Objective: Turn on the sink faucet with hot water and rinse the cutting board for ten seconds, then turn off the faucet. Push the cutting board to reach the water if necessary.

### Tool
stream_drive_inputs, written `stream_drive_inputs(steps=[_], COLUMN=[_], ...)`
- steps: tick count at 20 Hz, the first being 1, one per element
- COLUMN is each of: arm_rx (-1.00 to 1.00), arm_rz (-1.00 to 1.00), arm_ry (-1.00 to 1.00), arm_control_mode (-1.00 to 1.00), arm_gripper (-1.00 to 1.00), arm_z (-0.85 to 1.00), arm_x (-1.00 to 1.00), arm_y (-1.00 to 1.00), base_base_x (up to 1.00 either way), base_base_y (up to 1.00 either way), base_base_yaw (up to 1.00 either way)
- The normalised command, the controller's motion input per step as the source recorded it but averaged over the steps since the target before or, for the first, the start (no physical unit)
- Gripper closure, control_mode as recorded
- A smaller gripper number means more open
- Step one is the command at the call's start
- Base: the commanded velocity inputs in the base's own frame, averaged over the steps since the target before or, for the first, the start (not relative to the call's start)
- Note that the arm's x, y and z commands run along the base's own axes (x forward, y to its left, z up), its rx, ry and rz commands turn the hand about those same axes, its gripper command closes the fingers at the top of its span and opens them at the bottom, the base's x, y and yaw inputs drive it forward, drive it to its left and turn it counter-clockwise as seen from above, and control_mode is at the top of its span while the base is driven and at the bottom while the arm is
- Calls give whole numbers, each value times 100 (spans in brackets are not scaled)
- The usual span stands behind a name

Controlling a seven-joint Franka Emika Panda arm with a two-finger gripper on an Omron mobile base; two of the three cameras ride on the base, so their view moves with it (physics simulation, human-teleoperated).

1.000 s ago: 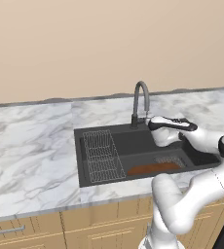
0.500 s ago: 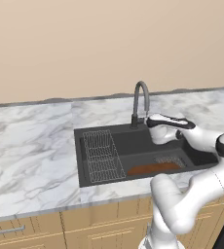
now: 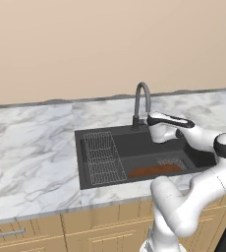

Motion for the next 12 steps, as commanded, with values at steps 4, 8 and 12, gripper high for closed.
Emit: stream_drive_inputs(steps=[4, 8, 12], arm_rx=[0, 0, 0], arm_rz=[0, 0, 0], arm_ry=[0, 0, 0], arm_control_mode=[-100, -100, -100], arm_gripper=[-100, -100, -100], arm_z=[-8, -13, -21], arm_x=[26, 23, 11], arm_y=[0, 0, 0], base_base_x=[0, 0, 0], base_base_y=[0, 0, 0], base_base_yaw=[0, 0, 0])
